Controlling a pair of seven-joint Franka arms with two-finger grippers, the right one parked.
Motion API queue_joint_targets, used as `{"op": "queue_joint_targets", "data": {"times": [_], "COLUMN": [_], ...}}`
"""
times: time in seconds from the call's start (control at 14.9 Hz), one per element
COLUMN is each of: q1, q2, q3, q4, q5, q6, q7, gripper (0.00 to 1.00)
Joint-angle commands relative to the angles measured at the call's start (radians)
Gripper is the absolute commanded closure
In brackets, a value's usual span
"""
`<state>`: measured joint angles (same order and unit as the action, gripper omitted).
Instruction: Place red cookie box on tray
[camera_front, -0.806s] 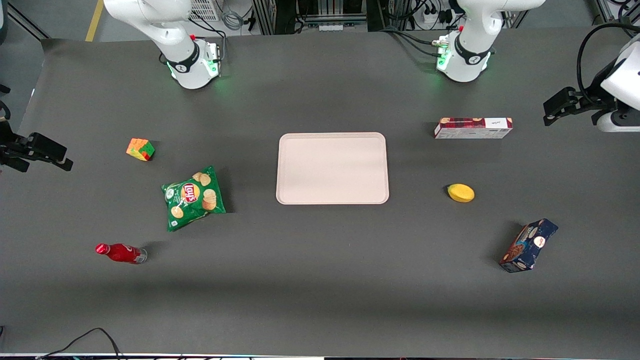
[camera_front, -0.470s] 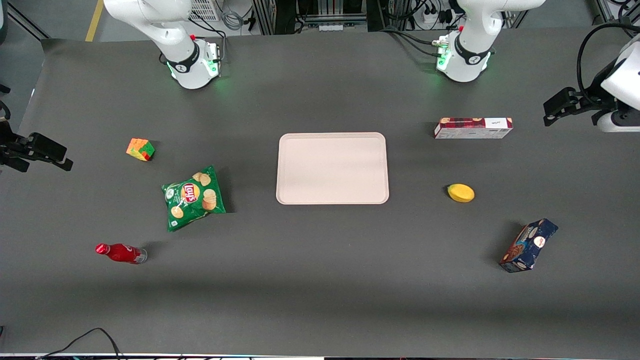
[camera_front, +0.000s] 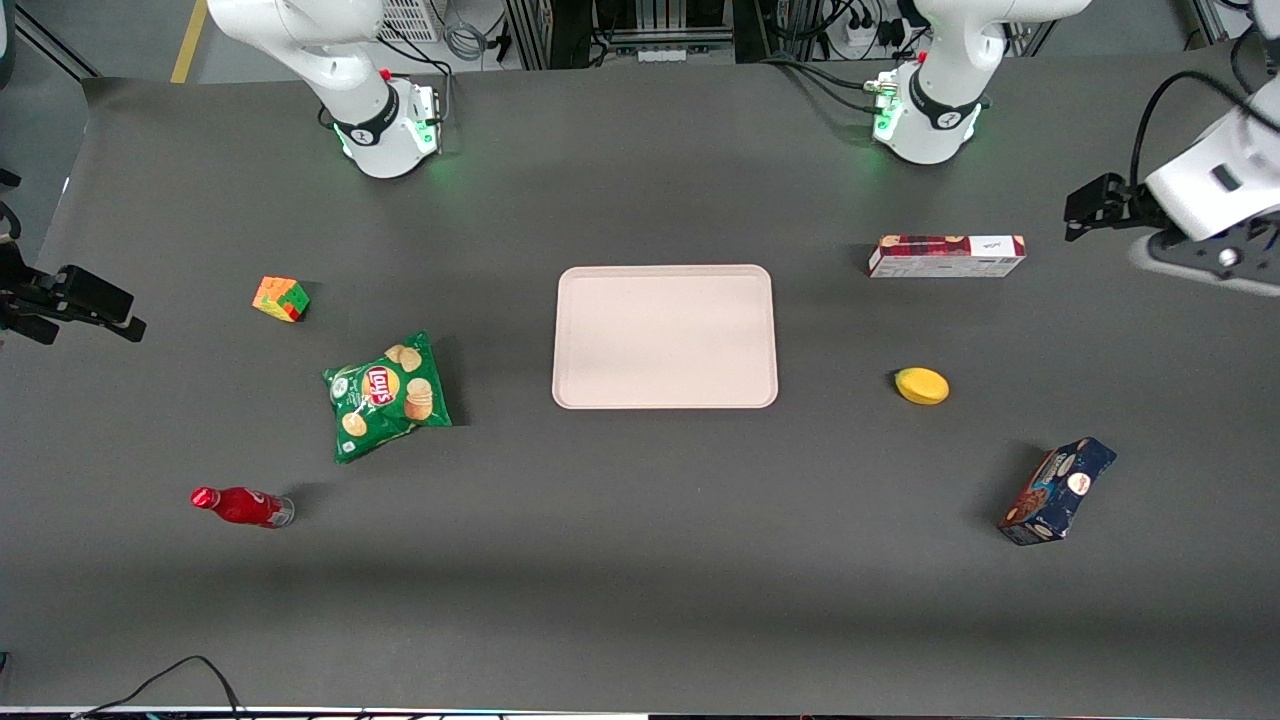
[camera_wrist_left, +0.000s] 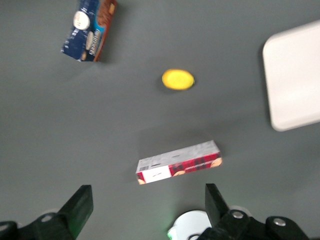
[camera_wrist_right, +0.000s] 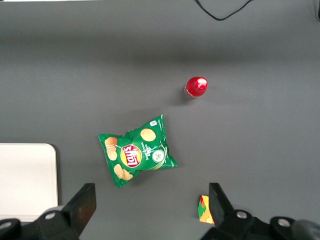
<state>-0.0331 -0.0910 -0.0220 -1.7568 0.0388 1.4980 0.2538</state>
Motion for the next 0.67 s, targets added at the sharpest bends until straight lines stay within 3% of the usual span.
{"op": "queue_joint_targets", "data": {"times": [0.0,0.27,0.6], "q1": [-0.02,-0.041,-0.034], "q2": [-0.042,-0.177,-0.256], "q3": [-0.004,-0.004,-0.004], "q4": [-0.166,-0.458,-0.715], "q5": [0.094,0.115,0.113], "q6": [0.111,0.327,0.548], "q7": [0.111,0.266,0.691], "gripper": [0.0,0.0,0.0]}}
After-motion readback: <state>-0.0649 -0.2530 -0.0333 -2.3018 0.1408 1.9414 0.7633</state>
